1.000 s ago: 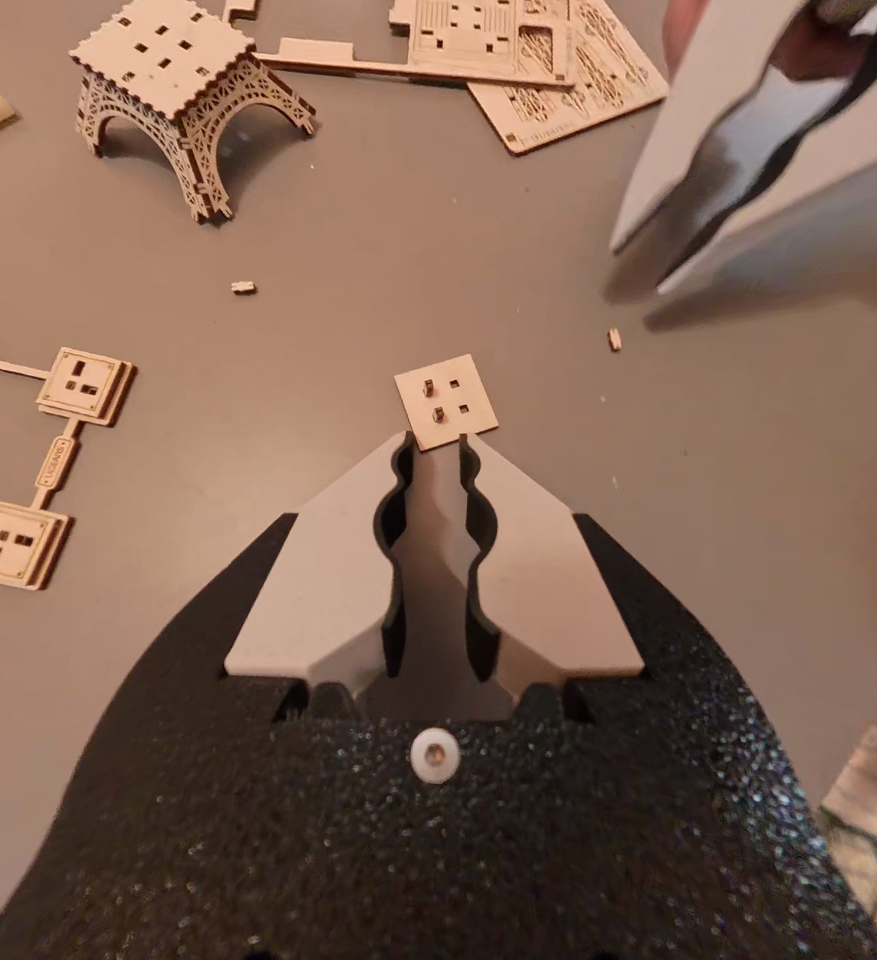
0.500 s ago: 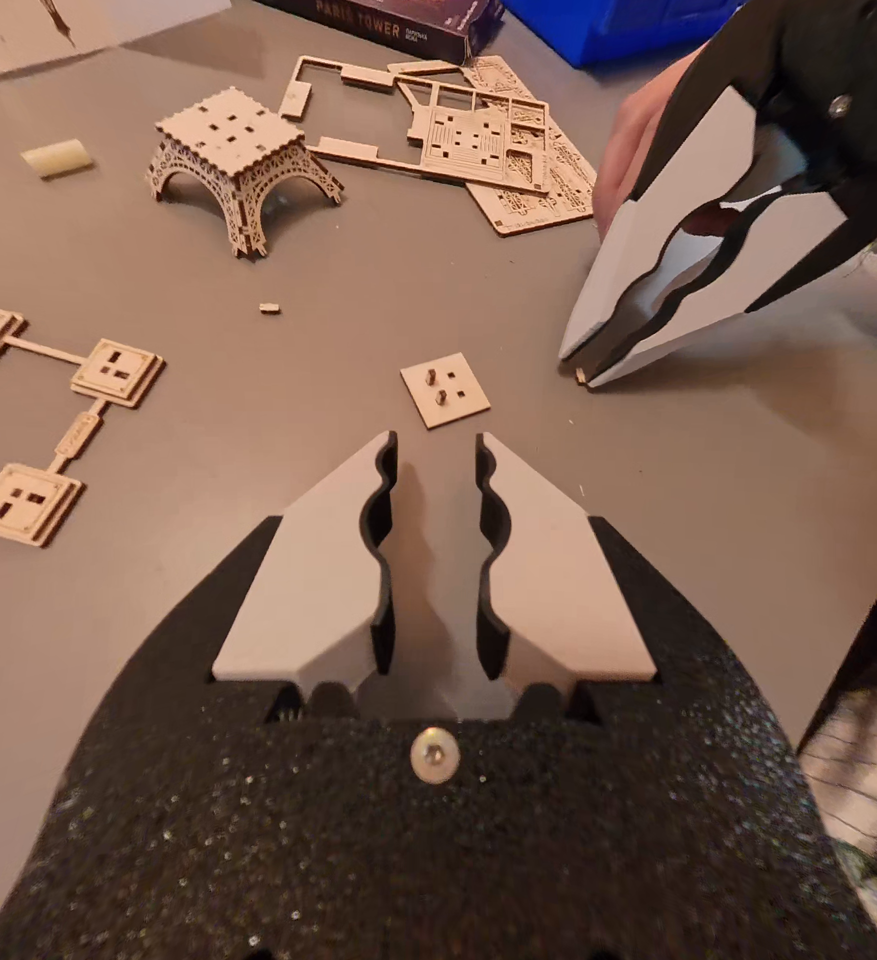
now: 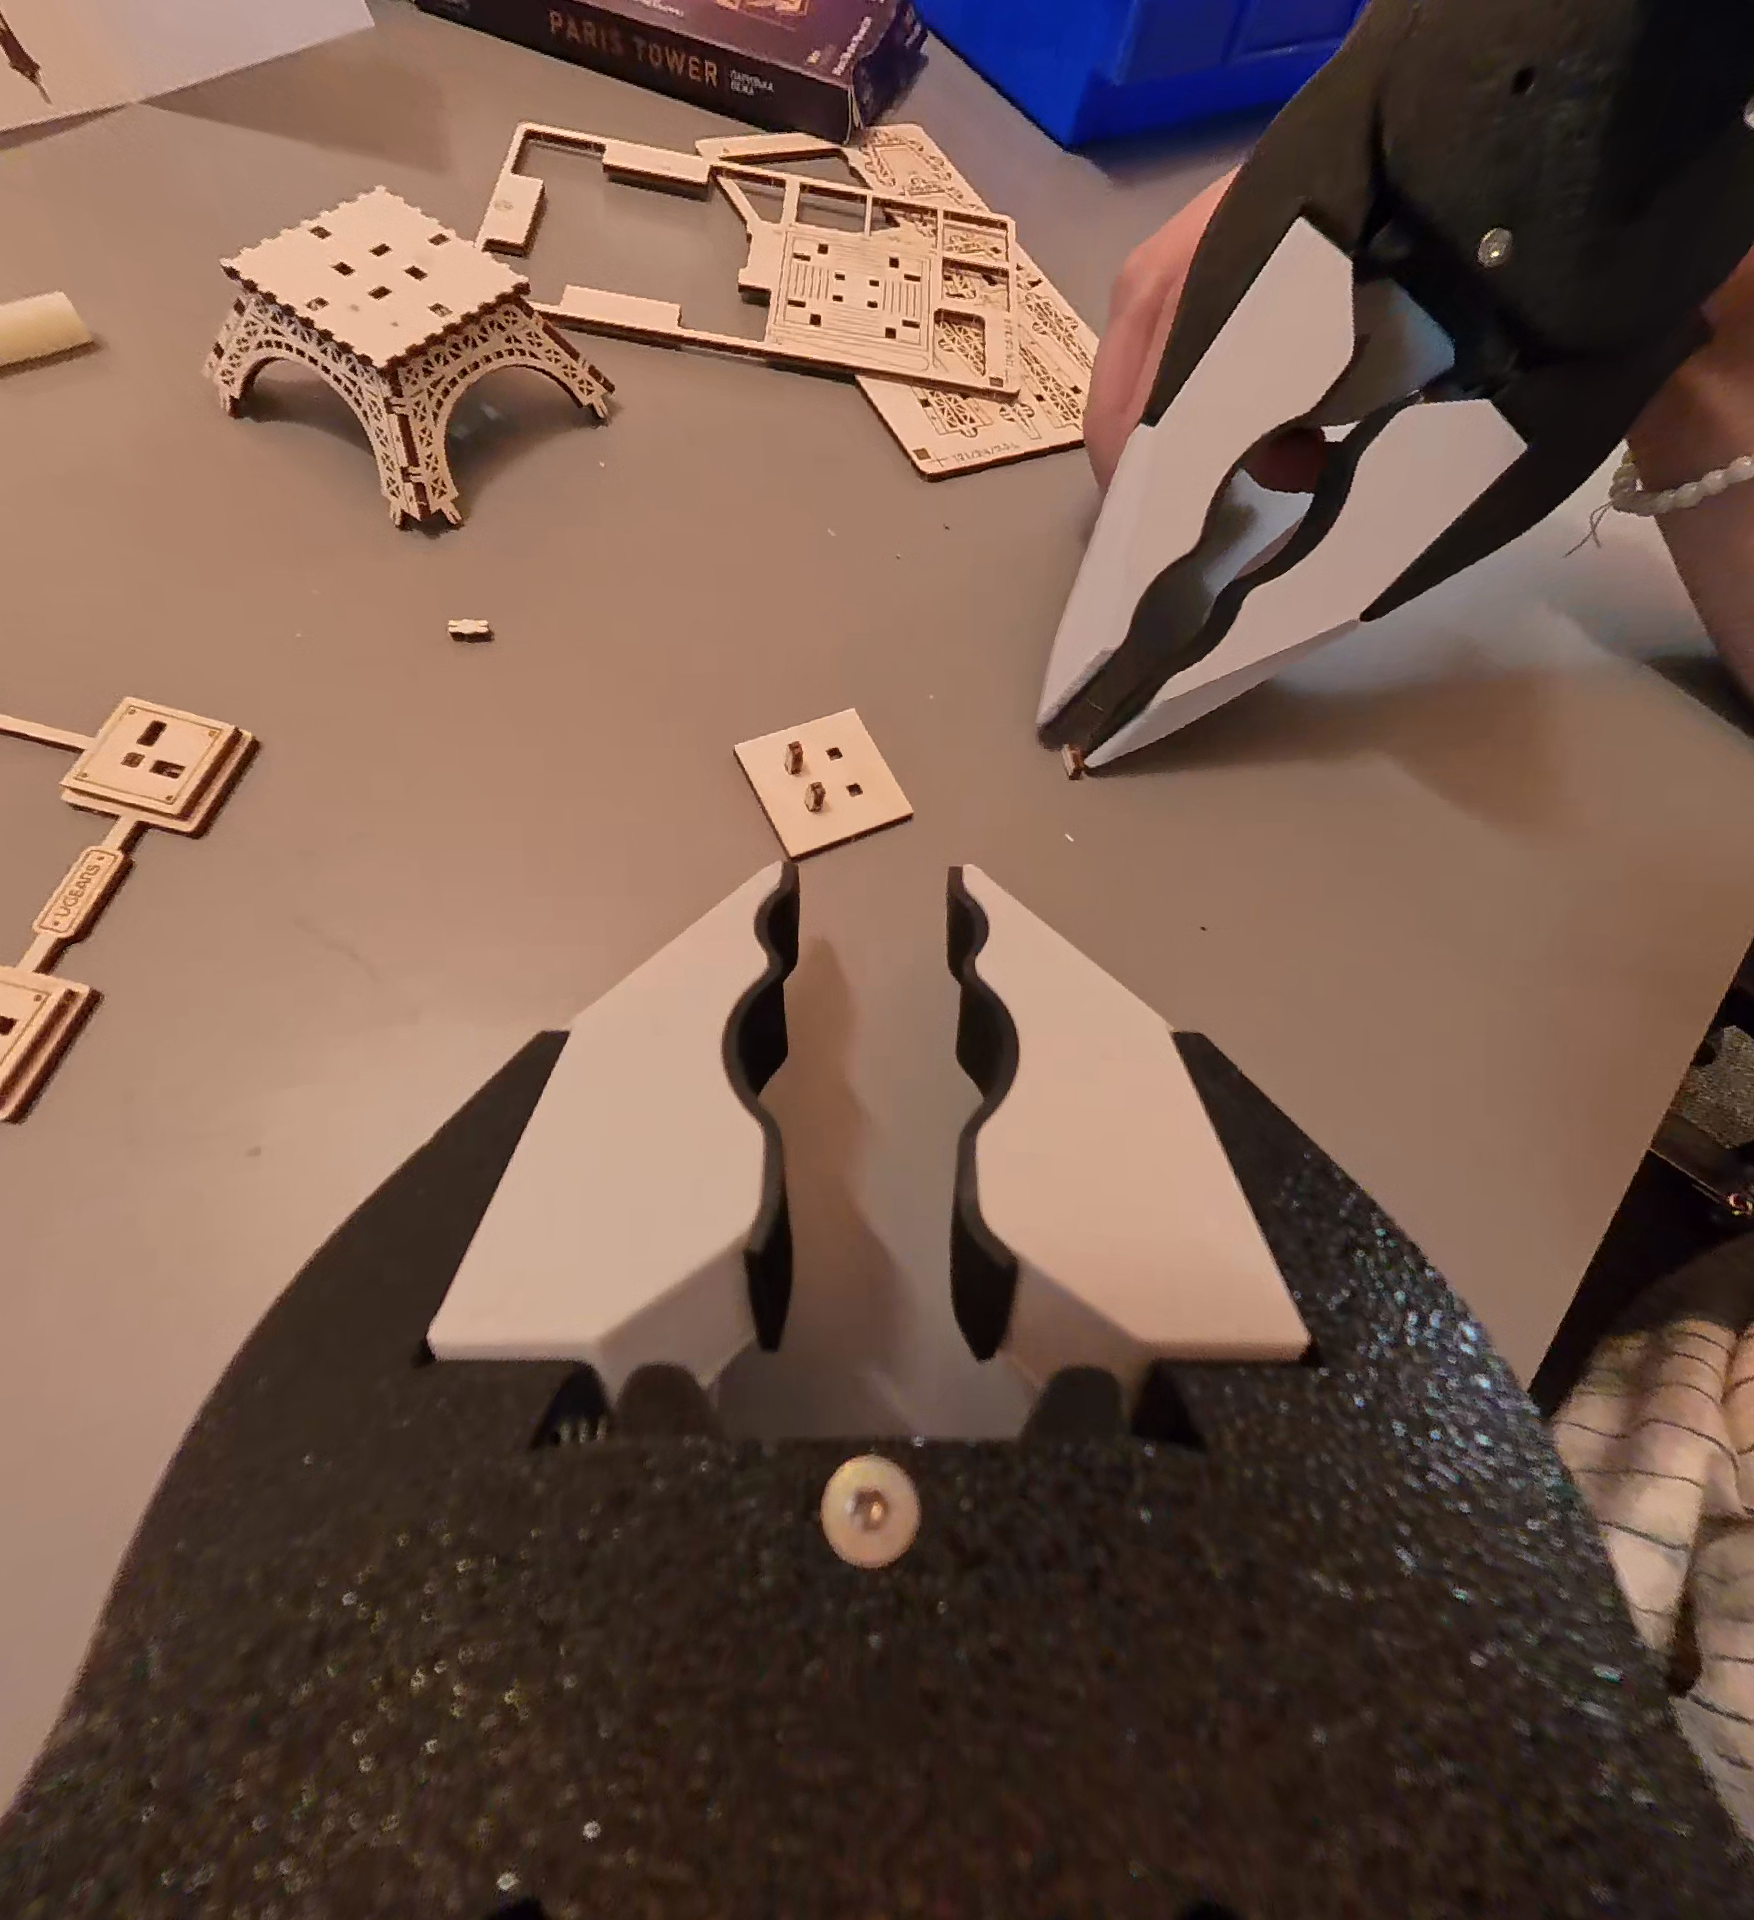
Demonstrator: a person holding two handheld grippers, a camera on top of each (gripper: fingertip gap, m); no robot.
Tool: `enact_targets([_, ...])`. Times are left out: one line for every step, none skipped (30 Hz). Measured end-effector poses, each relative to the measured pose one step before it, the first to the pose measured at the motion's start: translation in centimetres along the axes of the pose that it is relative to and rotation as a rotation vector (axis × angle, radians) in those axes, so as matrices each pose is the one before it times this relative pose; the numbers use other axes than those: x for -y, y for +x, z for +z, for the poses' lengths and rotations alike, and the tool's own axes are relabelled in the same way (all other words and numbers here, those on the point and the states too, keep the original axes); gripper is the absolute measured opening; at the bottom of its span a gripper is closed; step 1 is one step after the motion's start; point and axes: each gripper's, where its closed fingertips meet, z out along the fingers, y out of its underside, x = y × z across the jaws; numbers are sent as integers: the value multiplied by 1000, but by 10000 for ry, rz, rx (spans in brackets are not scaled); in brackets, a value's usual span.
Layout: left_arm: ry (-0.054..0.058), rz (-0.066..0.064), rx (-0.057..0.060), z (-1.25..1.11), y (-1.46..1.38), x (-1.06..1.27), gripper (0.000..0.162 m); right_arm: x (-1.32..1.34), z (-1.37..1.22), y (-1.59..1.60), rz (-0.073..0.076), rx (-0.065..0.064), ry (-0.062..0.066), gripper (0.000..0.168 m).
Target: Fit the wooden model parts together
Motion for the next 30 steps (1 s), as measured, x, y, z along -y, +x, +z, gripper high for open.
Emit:
enact_targets([-20, 20, 13, 7, -44, -24, 26, 14, -19, 117, -135, -117, -24, 9])
enact_targets([-37, 16, 2, 35, -23, -69, 26, 35, 34, -33, -139, -37, -30, 8])
enact_targets([-34, 4, -4, 29, -6, -71, 26, 74, 76, -162, -13, 69, -1, 5])
enact_targets([-25, -6, -4, 40, -10, -64, 25, 79, 124, -163, 36, 103, 21, 1])
enact_targets([-16, -9, -11, 36, 14, -37, 25, 98, 84, -39, -11, 13, 27, 1])
enact_targets([0, -6, -20, 32, 50, 7, 25, 57, 44, -27, -11, 11, 9, 1])
enact_targets([13, 1, -40, 22, 108, 54, 25, 34, 32, 30, 47, 13, 2, 1])
enact_targets([32, 15, -64, 13, 168, 94, 24, 4, 10, 20, 43, 25, 14, 1])
enact_targets([83, 40, -67, -11, 197, 202, 24, -1, -15, -10, 6, 25, 13, 0])
enact_targets([162, 94, -89, -27, 241, 314, 22, 1, 28, 92, 0, -34, 4, 0])
enact_targets([241, 157, -133, -47, 301, 420, 20, -35, 63, 327, 2, -171, -15, 0])
enact_targets([283, 197, -129, -50, 253, 468, 20, -2, 102, 407, 35, -217, 17, 0])
enact_targets([281, 231, -107, -59, 172, 476, 18, 163, 105, 362, 141, -167, 118, 0])
enact_targets([229, 240, -127, -85, 161, 396, 17, 455, 73, 376, 206, -162, 289, 0])
enact_targets([199, 215, -142, -92, 160, 397, 17, 728, -2, 340, 260, -134, 453, 0])
enact_targets([197, 169, -133, -106, 120, 389, 17, 969, -80, 149, 387, 12, 590, 1])
enact_targets([193, 104, -153, -96, 153, 398, 17, 1138, -156, -54, 564, 201, 702, 0])
enact_targets([222, 27, -195, -107, 203, 459, 16, 1191, -199, 66, 646, 173, 747, 0])
enact_targets([263, -51, -207, -115, 223, 525, 16, 1176, -251, 104, 609, 144, 751, 0])
enact_targets([297, -117, -178, -113, 178, 581, 15, 992, -265, -84, 573, 249, 651, 0])
enact_targets([304, -149, -192, -105, 184, 568, 15, 740, -237, -22, 467, 181, 501, 0])
enact_targets([292, -172, -176, -97, 138, 543, 13, 546, -175, 109, 347, 59, 387, 0])
enact_targets([265, -191, -70, -70, -41, 473, 10, 372, -116, -41, 309, 141, 284, 0])
enact_targets([195, -182, -8, -22, -142, 347, 9, 337, -62, -100, 319, 165, 257, 0])
enact_targets([100, -151, -71, 26, -62, 181, 8, 348, -22, -71, 295, 129, 253, 0])
enact_targets([24, -129, -102, 63, -3, 49, 8, 339, 6, -257, 240, 234, 236, 0])
enact_targets([-11, -95, -46, 81, -37, -7, 9, 318, 17, -365, 206, 282, 216, 0])
enact_targets([-28, -41, -50, 78, -12, -43, 9, 215, 30, -138, 162, 124, 149, 0])
enact_targets([-47, -34, -90, 69, 90, -71, 9, 64, 48, -31, 97, 46, 45, 0])
enact_targets([-38, -41, -90, 59, 123, -48, 9, -29, 34, -173, 43, 124, -7, 0])
